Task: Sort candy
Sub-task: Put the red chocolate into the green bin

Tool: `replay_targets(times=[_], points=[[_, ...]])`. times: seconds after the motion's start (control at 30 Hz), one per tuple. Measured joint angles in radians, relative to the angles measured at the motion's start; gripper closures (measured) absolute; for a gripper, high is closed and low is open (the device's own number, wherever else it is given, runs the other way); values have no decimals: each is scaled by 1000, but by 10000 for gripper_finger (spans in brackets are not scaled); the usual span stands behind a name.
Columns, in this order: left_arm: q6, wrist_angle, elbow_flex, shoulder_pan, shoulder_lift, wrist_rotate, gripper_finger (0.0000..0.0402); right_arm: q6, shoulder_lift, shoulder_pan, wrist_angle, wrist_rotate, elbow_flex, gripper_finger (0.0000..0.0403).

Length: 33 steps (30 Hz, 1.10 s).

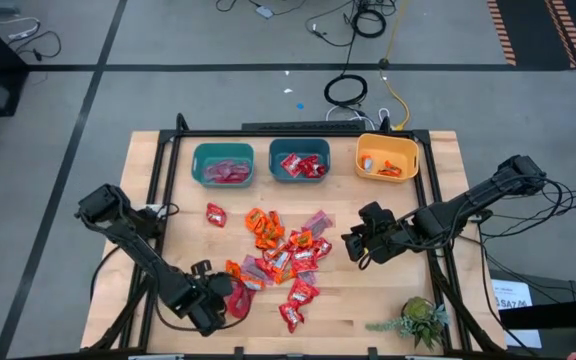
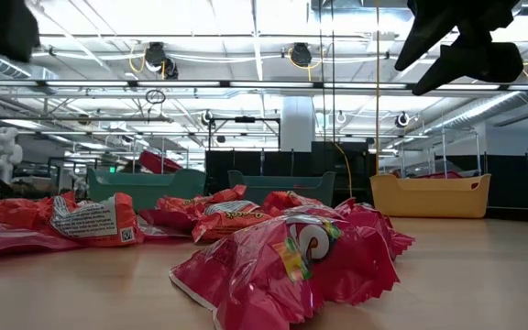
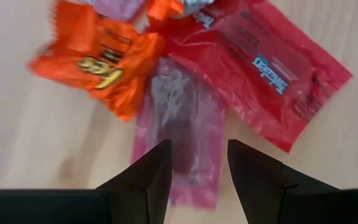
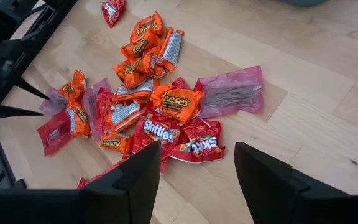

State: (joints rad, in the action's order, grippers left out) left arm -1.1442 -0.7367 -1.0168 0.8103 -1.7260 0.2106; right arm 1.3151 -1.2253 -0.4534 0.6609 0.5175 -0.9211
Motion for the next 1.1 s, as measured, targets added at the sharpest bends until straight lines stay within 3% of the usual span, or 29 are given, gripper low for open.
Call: replay_targets(times=[0.3, 0.47, 0.7, 0.9, 1.1], points=[[-2, 218, 132, -40, 8, -52, 236, 0, 0, 0, -1, -1, 0, 206], [-2, 208, 132, -40, 6, -73, 268, 0, 0, 0, -2, -9, 0, 206], [-4, 212, 131, -40, 5, -134, 386, 0, 0, 0, -2, -21, 0, 206], [-7, 181, 97, -38, 17, -170, 395, 0, 0, 0, -3, -21, 0, 206], [-6, 20, 26, -37, 60, -181, 398, 5, 0, 0, -3, -21, 0, 206]])
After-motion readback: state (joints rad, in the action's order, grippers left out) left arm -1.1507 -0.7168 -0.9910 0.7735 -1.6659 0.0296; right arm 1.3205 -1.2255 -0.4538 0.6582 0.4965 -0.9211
